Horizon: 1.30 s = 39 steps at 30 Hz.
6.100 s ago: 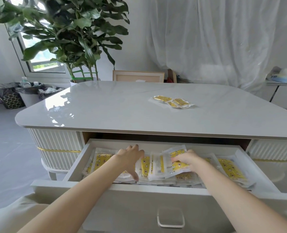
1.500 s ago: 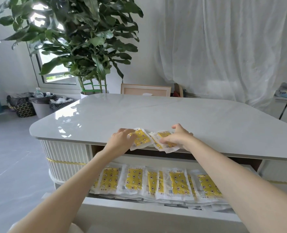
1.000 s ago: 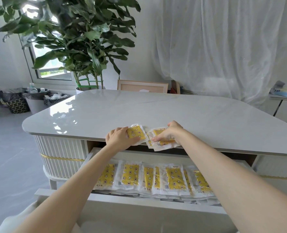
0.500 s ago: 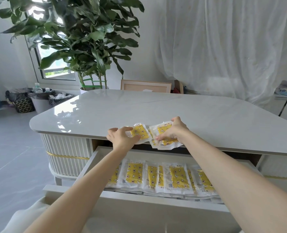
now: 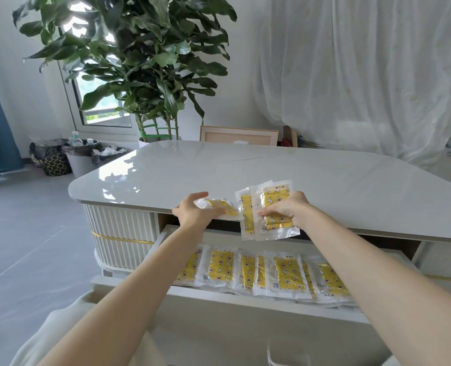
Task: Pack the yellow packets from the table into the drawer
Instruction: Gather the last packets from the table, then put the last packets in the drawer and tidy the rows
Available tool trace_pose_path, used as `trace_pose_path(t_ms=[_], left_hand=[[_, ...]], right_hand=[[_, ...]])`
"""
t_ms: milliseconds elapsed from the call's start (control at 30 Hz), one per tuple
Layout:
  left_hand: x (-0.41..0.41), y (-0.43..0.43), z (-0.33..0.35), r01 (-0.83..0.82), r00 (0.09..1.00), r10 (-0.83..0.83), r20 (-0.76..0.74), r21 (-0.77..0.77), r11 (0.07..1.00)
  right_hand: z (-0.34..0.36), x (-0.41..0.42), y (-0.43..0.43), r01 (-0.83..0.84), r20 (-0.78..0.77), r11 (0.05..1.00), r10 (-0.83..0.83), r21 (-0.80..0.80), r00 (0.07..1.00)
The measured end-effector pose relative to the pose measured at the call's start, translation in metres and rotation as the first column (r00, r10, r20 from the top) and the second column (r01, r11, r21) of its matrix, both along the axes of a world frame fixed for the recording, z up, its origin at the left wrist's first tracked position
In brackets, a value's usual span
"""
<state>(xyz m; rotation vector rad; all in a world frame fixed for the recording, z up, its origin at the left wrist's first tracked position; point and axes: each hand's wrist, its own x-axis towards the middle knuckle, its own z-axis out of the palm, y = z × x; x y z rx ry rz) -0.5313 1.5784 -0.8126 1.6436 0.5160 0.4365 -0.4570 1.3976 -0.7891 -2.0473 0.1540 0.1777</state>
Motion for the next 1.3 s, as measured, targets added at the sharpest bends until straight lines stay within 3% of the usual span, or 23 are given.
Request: trace_pose_path(t_ms=[133, 300, 467, 600, 700, 800, 967, 1133, 1200, 1300], left_hand=[[-0.004, 0.008, 0.0, 0.017, 1.0, -0.017, 0.004, -0.076, 0.997], [-0.011, 0.031, 0.006, 0.261, 0.961, -0.277, -0.011, -0.301, 0.917], [-0.021, 0.057, 0.01, 0.448, 0.857, -0.48, -0.187, -0.186, 0.874], [-0.026, 0.073, 0.007, 0.555, 0.752, -0.545, -0.371, -0.089, 0.827], [-0.026, 0.07, -0.005, 0.577, 0.7, -0.459, -0.548, 0.054, 0.815], [-0.018, 0.068, -0.022, 0.505, 0.727, -0.345, -0.594, 0.122, 0.855], [0.001, 0.074, -0.047, 0.447, 0.654, -0.348, -0.672, -0.028, 0.894], [0.016, 0.082, -0.066, 0.271, 0.703, -0.276, -0.655, -0.112, 0.956], [0.02, 0.083, -0.073, 0.24, 0.707, -0.205, -0.677, -0.044, 0.97], [0.02, 0.08, -0.08, 0.335, 0.688, -0.053, -0.724, 0.252, 0.908]], right_hand=[[-0.005, -0.004, -0.001, -0.118, -0.035, 0.988, 0.122, 0.099, 0.992], [-0.002, -0.02, -0.003, -0.224, -0.067, 0.963, 0.237, 0.152, 0.969], [-0.006, -0.029, -0.012, -0.4, -0.236, 0.912, 0.409, 0.086, 0.882], [-0.016, -0.033, -0.015, -0.541, -0.348, 0.837, 0.486, -0.079, 0.802], [-0.028, -0.035, -0.014, -0.564, -0.399, 0.81, 0.47, -0.16, 0.788], [-0.042, -0.031, -0.013, -0.481, -0.366, 0.86, 0.399, -0.169, 0.841], [-0.067, -0.017, -0.018, -0.295, -0.304, 0.953, 0.263, -0.064, 0.916], [-0.083, -0.009, -0.023, -0.216, -0.393, 0.97, 0.241, 0.109, 0.887], [-0.087, -0.007, -0.023, -0.156, -0.439, 0.967, 0.233, 0.203, 0.868], [-0.094, -0.004, -0.018, -0.115, -0.449, 0.963, 0.217, 0.243, 0.867]])
